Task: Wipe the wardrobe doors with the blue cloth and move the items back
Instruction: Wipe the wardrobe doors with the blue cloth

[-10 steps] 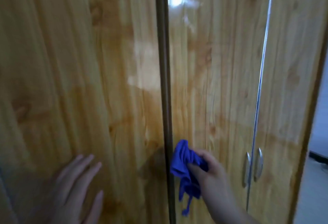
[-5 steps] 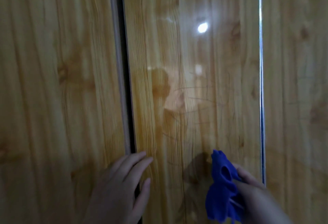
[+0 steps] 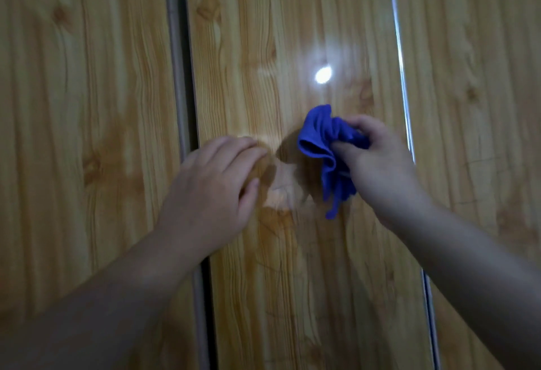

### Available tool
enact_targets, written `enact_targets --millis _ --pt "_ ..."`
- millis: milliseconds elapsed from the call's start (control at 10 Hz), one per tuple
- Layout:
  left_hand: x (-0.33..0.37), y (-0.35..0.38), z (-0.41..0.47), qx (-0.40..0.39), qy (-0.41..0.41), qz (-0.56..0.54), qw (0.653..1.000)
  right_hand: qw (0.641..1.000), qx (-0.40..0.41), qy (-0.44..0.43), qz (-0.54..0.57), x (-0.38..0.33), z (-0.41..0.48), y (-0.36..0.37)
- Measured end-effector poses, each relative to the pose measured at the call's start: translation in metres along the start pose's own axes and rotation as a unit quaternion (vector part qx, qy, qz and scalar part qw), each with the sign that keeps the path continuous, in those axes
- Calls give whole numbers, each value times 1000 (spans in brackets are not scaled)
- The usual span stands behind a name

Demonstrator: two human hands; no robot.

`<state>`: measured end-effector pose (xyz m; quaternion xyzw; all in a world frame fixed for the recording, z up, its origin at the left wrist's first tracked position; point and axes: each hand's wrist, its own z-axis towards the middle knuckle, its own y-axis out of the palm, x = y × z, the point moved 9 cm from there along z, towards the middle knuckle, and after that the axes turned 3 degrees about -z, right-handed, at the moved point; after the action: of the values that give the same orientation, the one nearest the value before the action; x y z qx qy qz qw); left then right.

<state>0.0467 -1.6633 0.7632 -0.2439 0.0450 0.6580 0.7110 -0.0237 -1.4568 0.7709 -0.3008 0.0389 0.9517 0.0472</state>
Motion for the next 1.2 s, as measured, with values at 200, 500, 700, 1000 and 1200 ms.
enact_targets --millis 200,500,700,1000,1200 --pt "-16 11 9 15 7 44 999 919 82 -213 -322 -26 18 27" --pt "-15 18 0 70 31 67 995 975 7 -93 -204 60 -76 92" --pt "-13 19 -2 67 24 71 995 945 -190 -21 -265 124 -166 139" --pt "-12 18 0 67 14 66 996 933 -2 -161 -322 65 -59 39" --pt "-11 16 -2 88 27 61 994 905 139 -218 -338 11 37 -31"
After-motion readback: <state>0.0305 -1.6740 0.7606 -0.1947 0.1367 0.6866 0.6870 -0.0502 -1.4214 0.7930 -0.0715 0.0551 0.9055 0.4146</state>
